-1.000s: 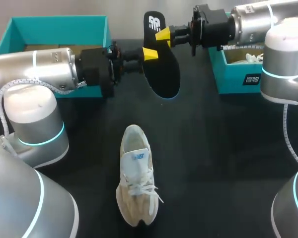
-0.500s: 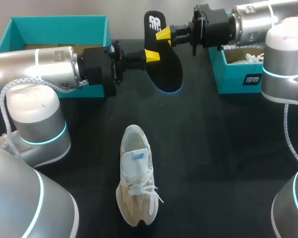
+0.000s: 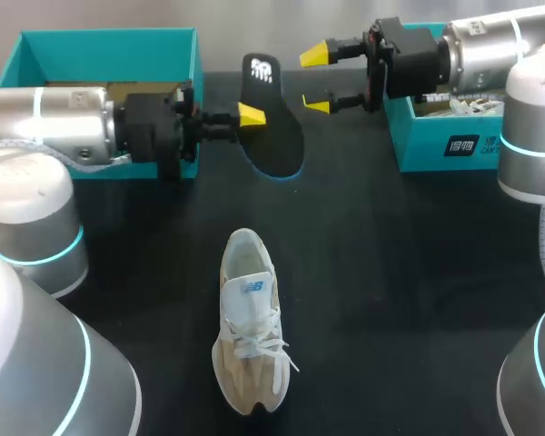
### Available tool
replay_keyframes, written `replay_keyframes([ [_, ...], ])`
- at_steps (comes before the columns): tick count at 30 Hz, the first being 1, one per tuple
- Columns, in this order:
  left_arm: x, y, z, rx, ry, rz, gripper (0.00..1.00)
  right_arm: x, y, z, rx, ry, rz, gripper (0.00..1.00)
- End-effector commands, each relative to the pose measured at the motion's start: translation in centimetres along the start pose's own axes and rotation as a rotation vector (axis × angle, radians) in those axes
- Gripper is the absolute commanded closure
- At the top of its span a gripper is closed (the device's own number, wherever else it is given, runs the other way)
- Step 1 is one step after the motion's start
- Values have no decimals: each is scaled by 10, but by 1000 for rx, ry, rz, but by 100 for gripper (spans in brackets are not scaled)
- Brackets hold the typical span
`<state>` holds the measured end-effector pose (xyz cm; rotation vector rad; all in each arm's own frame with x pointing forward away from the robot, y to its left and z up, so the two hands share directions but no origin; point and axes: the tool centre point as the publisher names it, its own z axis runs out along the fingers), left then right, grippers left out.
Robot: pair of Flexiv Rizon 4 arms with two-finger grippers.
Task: Take the shoe out of the shoebox, open the shoe tongue, remove and reinsert the insole, then place the shoe into the shoebox
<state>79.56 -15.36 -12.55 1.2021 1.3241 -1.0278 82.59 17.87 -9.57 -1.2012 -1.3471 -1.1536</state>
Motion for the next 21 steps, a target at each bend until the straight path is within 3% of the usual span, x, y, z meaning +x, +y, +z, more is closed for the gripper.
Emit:
replay_keyframes([
  [1, -4, -15, -40, -12, 7, -38, 100, 0, -12, -6, -29, -8, 6, 0],
  [7, -3, -21, -56, -18, 27, -149, 100, -3, -19, -10, -52, -5, 16, 0],
  [13, -7, -24, -65, -20, 45, -387, 100, -4, -20, -10, -64, 7, 16, 0],
  [17, -13, -27, -70, 29, -26, -622, 100, -4, -20, -10, -64, 7, 16, 0],
  [21, -21, -31, -73, 60, -57, -654, 100, -4, -20, -10, -64, 7, 16, 0],
])
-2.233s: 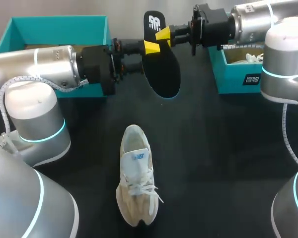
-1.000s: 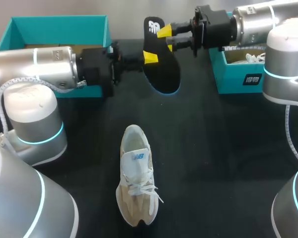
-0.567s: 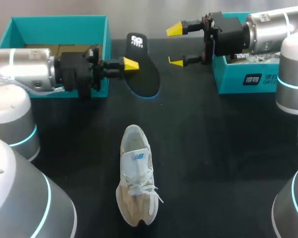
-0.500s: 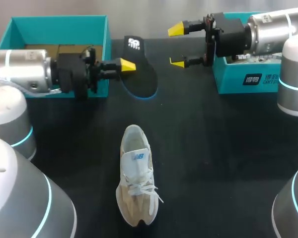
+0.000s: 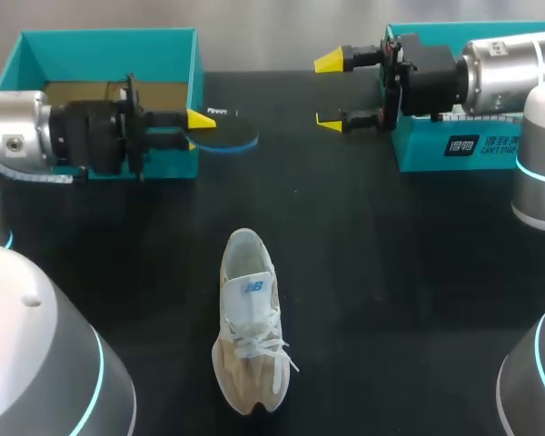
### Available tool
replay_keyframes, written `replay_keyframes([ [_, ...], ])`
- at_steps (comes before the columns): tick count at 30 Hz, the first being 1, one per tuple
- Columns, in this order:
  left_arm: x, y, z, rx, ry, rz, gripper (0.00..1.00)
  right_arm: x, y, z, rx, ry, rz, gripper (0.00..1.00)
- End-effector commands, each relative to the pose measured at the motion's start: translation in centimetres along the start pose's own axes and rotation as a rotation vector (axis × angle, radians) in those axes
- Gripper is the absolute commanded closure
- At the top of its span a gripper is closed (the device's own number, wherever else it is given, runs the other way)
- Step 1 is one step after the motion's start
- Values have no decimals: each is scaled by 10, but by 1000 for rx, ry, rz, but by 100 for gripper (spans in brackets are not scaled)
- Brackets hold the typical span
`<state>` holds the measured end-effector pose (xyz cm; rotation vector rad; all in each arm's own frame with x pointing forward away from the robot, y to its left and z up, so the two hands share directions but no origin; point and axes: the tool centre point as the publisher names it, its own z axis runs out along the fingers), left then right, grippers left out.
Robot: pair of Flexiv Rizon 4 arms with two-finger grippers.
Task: Take the shoe out of the shoebox, open the shoe tongue, remove and reinsert the insole, then place the shoe into the shoebox
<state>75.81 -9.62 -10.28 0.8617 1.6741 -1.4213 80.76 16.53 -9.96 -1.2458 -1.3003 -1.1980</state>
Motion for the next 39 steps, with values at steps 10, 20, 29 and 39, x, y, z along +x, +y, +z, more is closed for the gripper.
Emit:
replay_keyframes([
  [10, -1, -5, -9, 50, -31, -118, 100, 0, 0, 1, -1, -4, 1, 0],
  [20, -29, -11, -29, 180, 132, -602, 100, 0, 0, 1, -1, -4, 1, 0],
  [29, -26, -15, -33, 287, 149, -1172, 100, 0, 0, 1, -1, -4, 1, 0],
  [39, -12, -34, -25, 294, 100, -1432, 100, 0, 0, 1, -1, -4, 1, 0],
])
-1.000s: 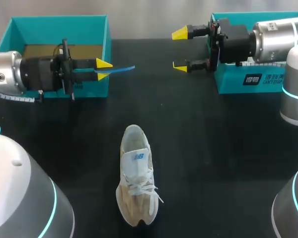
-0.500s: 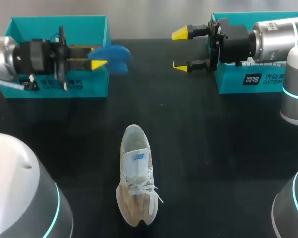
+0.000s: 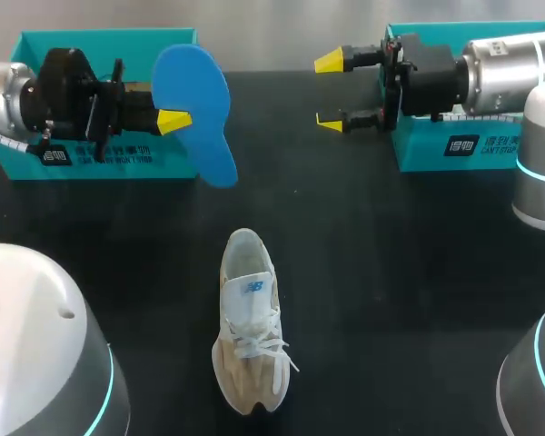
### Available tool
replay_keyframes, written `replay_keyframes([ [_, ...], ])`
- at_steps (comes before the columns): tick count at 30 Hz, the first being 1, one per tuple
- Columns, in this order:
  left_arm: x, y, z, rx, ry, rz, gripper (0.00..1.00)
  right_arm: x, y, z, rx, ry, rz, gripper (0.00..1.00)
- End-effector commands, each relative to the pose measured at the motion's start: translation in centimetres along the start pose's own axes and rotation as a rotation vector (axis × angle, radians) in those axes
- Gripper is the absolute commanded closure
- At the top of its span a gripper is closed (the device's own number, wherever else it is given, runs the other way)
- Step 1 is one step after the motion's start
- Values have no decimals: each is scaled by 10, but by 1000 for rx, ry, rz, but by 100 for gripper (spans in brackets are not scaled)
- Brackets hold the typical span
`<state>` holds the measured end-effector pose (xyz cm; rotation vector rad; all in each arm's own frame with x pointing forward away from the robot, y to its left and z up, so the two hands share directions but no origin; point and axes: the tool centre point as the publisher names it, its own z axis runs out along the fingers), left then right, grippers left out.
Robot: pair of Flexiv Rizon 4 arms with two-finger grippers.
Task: Take the shoe out of the shoebox, open the shoe tongue, remove and reinsert the insole, then place the shoe into the shoebox
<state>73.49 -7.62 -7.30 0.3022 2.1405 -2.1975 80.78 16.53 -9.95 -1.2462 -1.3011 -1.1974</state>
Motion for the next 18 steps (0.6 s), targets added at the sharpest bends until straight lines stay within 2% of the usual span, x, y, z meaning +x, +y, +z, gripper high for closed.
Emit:
replay_keyframes([
  [1, 3, 0, 1, 120, -34, -541, 100, 0, -1, 1, -2, -3, 1, 0],
  [11, 5, 2, 3, 133, -45, -567, 100, 0, -1, 1, -2, -3, 1, 0],
  [13, 5, 4, 4, 150, -113, -680, 100, 0, -1, 1, -2, -3, 1, 0],
  [18, 2, 21, 8, 123, -260, -887, 100, 0, -1, 1, -2, -3, 1, 0],
])
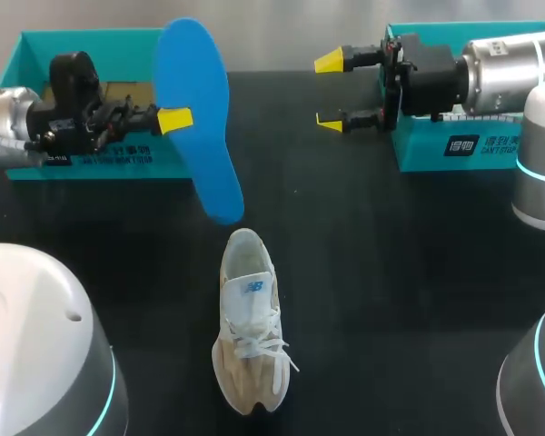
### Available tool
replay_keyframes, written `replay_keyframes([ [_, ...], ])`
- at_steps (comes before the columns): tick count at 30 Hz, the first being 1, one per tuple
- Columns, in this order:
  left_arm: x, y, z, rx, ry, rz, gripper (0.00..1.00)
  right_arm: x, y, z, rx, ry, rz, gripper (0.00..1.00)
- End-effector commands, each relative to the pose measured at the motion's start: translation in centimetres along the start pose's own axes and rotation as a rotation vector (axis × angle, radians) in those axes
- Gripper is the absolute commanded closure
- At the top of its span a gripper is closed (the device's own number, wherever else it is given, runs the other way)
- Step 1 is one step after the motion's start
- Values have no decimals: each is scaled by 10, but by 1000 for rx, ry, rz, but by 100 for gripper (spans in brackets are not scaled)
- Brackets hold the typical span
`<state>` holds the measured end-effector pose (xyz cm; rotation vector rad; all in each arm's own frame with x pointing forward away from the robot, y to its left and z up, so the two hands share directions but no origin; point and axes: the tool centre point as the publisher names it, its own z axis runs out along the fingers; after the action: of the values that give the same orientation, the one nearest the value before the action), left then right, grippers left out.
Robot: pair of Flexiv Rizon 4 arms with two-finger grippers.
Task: Take the shoe out of the shoebox, open the shoe tongue, remove and reinsert the insole, then place the shoe into the shoebox
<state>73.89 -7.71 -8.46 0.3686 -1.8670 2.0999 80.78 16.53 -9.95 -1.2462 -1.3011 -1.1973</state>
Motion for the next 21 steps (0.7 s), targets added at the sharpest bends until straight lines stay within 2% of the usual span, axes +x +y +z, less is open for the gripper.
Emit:
replay_keyframes([
  [1, -6, 14, 8, 41, -228, -330, 100, 0, -1, 1, -2, -3, 1, 0],
  [7, -24, 26, 15, -18, -278, -471, 100, 0, -1, 1, -2, -3, 1, 0],
  [11, -33, 19, 18, -2, -254, -580, 100, 0, -1, 1, -2, -3, 1, 0],
  [15, -34, 15, 18, -14, -216, -658, 100, 0, -1, 1, -2, -3, 1, 0],
  [18, -38, 18, 19, -39, -225, -705, 100, 0, -1, 1, -2, -3, 1, 0],
  [21, -43, 23, 19, -31, -234, -747, 100, 0, -1, 1, -2, -3, 1, 0],
])
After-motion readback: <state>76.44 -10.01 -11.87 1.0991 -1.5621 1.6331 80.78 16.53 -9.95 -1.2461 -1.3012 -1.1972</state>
